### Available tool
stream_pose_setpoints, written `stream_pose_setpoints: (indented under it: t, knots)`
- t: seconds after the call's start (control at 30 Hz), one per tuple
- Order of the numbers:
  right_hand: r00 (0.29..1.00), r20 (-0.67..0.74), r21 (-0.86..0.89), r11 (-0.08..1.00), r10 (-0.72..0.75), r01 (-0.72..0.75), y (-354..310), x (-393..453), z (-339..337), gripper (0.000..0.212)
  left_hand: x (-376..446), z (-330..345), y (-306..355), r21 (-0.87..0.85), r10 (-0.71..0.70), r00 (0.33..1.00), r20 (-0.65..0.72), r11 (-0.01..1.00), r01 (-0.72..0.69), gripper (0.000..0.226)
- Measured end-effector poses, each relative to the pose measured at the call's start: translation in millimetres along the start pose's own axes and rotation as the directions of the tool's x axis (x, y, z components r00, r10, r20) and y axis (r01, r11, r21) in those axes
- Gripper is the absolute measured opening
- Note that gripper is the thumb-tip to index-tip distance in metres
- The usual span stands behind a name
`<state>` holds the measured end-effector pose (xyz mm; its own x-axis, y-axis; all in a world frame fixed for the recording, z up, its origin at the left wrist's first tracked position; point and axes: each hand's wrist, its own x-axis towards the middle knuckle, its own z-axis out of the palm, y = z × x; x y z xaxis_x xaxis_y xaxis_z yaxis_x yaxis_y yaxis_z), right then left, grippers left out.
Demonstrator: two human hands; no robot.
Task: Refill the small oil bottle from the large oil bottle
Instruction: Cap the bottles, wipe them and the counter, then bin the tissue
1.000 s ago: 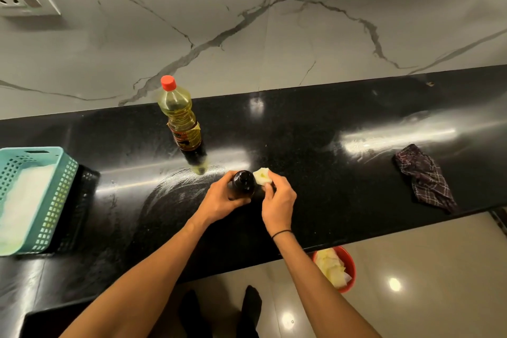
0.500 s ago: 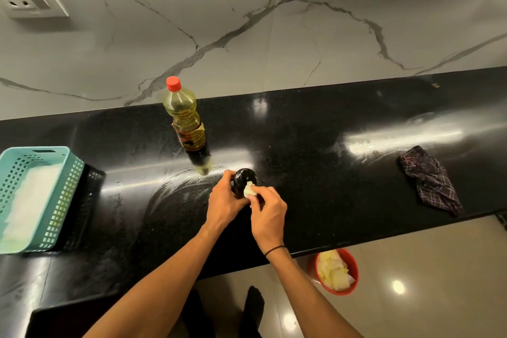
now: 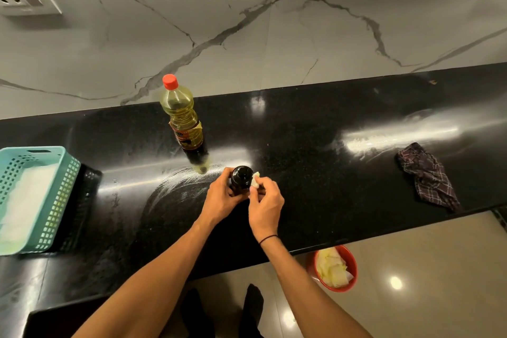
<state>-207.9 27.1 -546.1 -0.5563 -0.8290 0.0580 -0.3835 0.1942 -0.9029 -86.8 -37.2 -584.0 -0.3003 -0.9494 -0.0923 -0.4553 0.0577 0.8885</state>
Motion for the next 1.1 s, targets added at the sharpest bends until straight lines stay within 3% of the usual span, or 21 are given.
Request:
stream_pose_setpoints:
  t: [0.3,0.43,0.47,0.57,0.63,0.73,0.77,0.83,0.9,1.0,1.1]
  knots:
    - [0.997,0.056,0.004,0.998,-0.060,0.060,-4,-19,3,0.011,-5,7,9,0.032,-0.038,0.995,-0.089,0.999,0.041,0.039]
    - [0.967,0.148,-0.174,0.957,-0.207,0.232,-6,-23,2,0.011,-12,13,18,0.032,-0.020,0.990,-0.137,0.999,0.025,0.020]
    - [0.944,0.167,-0.269,0.908,-0.286,0.322,-8,-22,2,0.013,-13,15,18,0.029,-0.007,0.990,-0.144,1.000,0.011,0.017]
    - [0.800,0.292,-0.529,0.609,-0.524,0.591,-14,-10,1,0.016,-14,18,17,0.034,0.055,0.984,-0.172,0.998,-0.050,0.014]
    - [0.733,0.366,-0.586,0.469,-0.574,0.660,-24,-1,3,0.015,-16,25,16,0.070,0.063,0.977,-0.204,0.996,-0.049,0.014]
    - [0.682,0.470,-0.596,0.368,-0.560,0.714,-38,9,11,0.009,-14,42,11,0.081,-0.048,0.947,-0.317,0.994,0.077,0.014]
    - [0.670,0.491,-0.590,0.353,-0.557,0.726,-40,12,14,0.006,-14,48,8,0.123,-0.065,0.933,-0.355,0.986,0.116,0.017]
    - [0.656,0.500,-0.568,0.357,-0.566,0.741,-44,18,16,0.008,-6,58,-4,0.193,0.002,0.945,-0.327,0.979,0.064,0.011]
    - [0.647,0.495,-0.539,0.379,-0.580,0.752,-40,16,14,0.008,-3,56,-5,0.142,0.066,0.943,-0.327,0.990,-0.020,0.021]
    - [0.642,0.513,-0.523,0.387,-0.569,0.760,-13,0,0,0.010,-9,36,4,0.111,0.038,0.959,-0.282,0.994,-0.007,0.018]
    - [0.696,0.471,-0.504,0.482,-0.543,0.717,17,-8,-23,0.007,-15,25,9,0.093,0.004,0.968,-0.250,0.995,0.020,0.034]
